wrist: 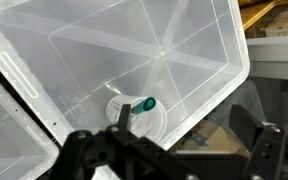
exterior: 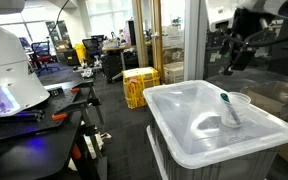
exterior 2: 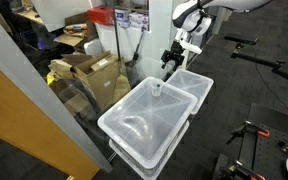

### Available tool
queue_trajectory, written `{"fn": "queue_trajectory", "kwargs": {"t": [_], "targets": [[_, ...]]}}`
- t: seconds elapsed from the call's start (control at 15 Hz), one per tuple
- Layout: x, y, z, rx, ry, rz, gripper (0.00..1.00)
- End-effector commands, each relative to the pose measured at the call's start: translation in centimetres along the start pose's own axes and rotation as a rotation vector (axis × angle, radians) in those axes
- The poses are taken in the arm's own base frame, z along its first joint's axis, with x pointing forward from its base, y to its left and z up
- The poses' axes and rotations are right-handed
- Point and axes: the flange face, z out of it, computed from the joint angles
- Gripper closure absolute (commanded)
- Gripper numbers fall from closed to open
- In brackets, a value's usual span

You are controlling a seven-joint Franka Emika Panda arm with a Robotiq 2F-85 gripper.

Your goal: Take the green marker out of the cup, move the cup to the left

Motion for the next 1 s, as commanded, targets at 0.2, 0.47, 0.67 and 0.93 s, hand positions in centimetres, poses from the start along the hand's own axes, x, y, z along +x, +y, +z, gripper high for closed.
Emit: {"fn": "queue_trajectory", "kwargs": {"t": [0.2,0.47,0.67,0.93], "targets": [[2.2,0.7,1.3,-0.011,-0.016,0.000,0.00],[3.5,0.7,2.3,-0.032,-0.036,-0.016,0.03],[4.4,0.5,3.0,-0.037,-0.055,-0.029,0.05],[5.4,-0.2,4.3,-0.025,-0.077,-0.027,0.10]]}}
